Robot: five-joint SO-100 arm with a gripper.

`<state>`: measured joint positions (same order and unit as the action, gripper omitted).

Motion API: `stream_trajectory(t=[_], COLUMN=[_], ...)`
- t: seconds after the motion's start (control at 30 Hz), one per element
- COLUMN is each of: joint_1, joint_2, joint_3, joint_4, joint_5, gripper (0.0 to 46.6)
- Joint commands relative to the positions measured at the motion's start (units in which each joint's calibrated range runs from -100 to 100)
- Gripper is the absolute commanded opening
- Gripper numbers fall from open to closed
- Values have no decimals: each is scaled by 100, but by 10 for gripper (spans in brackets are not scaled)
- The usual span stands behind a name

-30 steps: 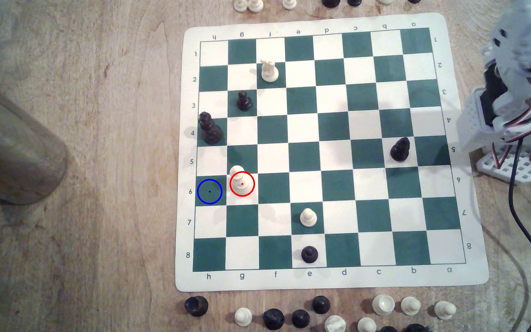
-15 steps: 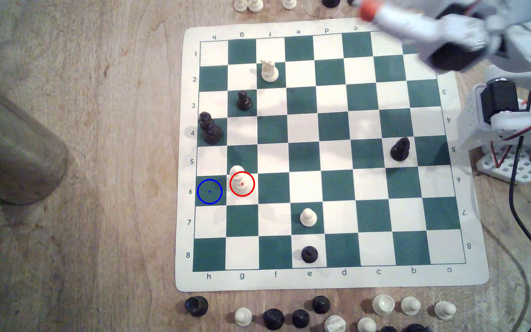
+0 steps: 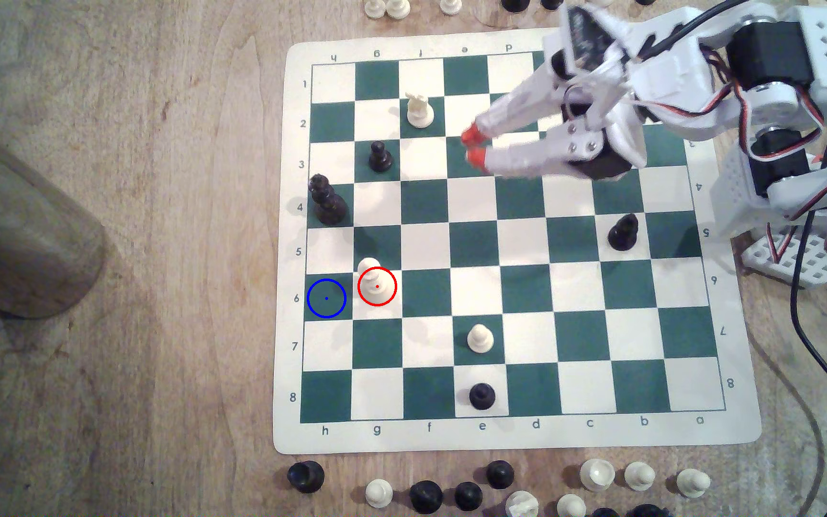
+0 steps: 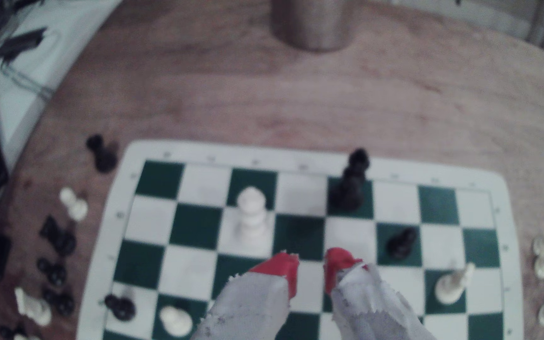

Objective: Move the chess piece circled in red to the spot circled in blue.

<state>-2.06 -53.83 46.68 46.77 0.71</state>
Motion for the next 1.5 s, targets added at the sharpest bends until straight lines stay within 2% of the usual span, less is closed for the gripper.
stream_trajectory(t=[0.0, 0.13, 0.2, 0.47, 0.83, 1.03, 1.47], joint_1=[-220, -290, -321, -329, -275, -228, -345], joint_2=[799, 1317, 1623, 2463, 3728, 4203, 4865], joint_3=[-1232, -1604, -1921, -2211, -2664, -2818, -3145], joint_4=[515, 720, 818, 491, -107, -214, -672], joint_5=[44, 10, -166, -552, -615, -620, -654], gripper=[53, 54, 71, 133, 153, 180, 173])
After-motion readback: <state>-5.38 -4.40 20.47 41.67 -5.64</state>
